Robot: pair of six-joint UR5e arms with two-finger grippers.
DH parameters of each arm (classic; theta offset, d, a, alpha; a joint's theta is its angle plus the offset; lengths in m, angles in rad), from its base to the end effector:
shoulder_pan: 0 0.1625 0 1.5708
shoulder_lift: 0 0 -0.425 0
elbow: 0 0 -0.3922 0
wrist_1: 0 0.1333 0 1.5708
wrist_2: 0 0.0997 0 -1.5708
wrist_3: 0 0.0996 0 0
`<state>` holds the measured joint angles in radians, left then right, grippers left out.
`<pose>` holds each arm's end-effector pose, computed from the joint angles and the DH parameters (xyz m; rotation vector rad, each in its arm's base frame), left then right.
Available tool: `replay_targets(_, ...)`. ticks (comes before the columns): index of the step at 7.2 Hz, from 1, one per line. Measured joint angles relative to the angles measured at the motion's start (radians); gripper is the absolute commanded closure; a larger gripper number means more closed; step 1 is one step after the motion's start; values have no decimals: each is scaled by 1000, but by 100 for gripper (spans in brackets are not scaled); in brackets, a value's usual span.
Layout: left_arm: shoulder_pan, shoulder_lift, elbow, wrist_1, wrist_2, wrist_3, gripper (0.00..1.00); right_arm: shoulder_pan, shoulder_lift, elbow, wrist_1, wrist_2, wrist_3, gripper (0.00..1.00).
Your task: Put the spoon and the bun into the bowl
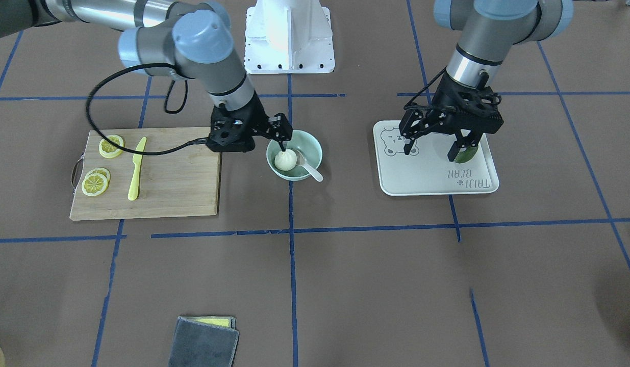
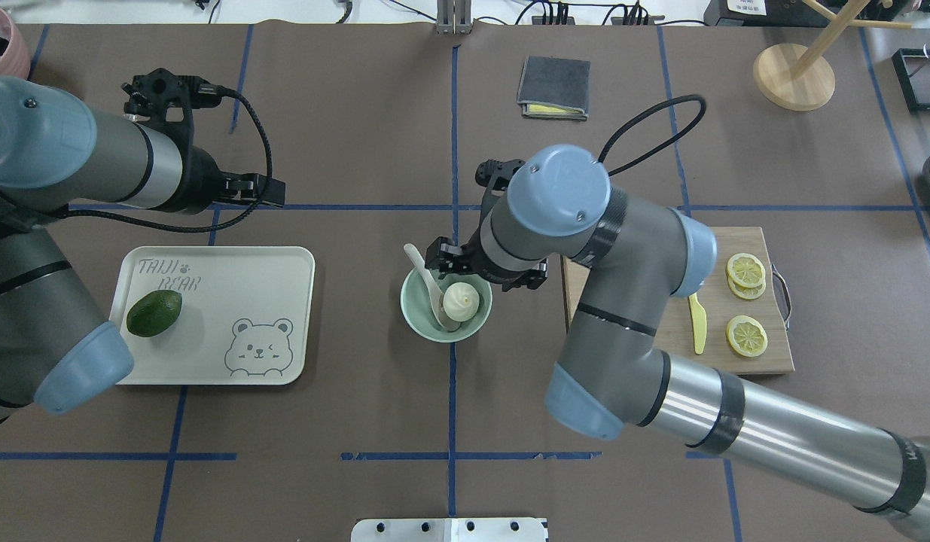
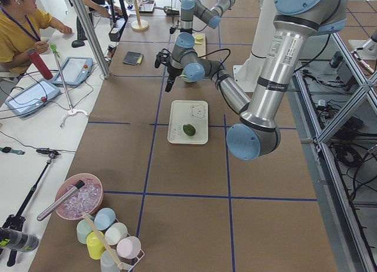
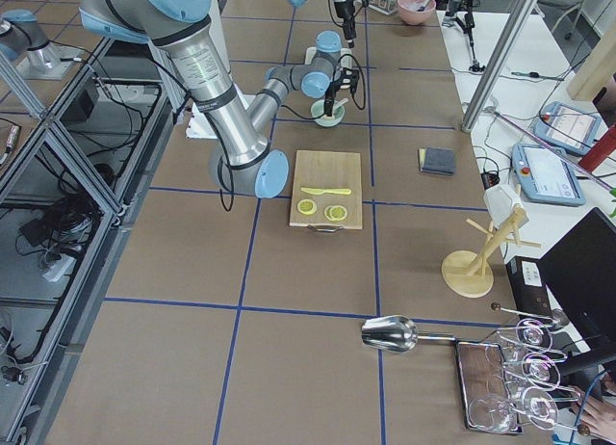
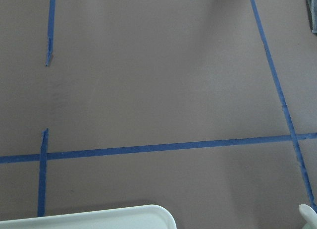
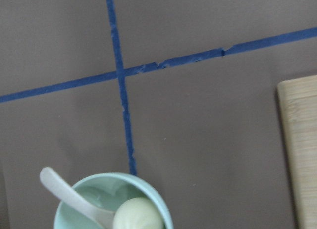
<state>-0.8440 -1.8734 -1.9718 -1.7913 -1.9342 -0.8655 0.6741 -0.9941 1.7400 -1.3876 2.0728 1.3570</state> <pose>0.2990 -0.4836 0.2910 0.3977 0.8876 0.0403 -0.4541 -0.4721 0.2250 -0.0296 -1.0196 0.1867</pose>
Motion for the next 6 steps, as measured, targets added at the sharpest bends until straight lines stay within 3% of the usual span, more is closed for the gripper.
replay_targets(3, -232, 108, 37, -4, -181, 377, 0, 256, -222, 51, -15, 155, -312, 0)
replay_targets(6, -516, 156, 243, -1, -408, 822, 0, 549, -421, 80, -156, 220, -841, 0)
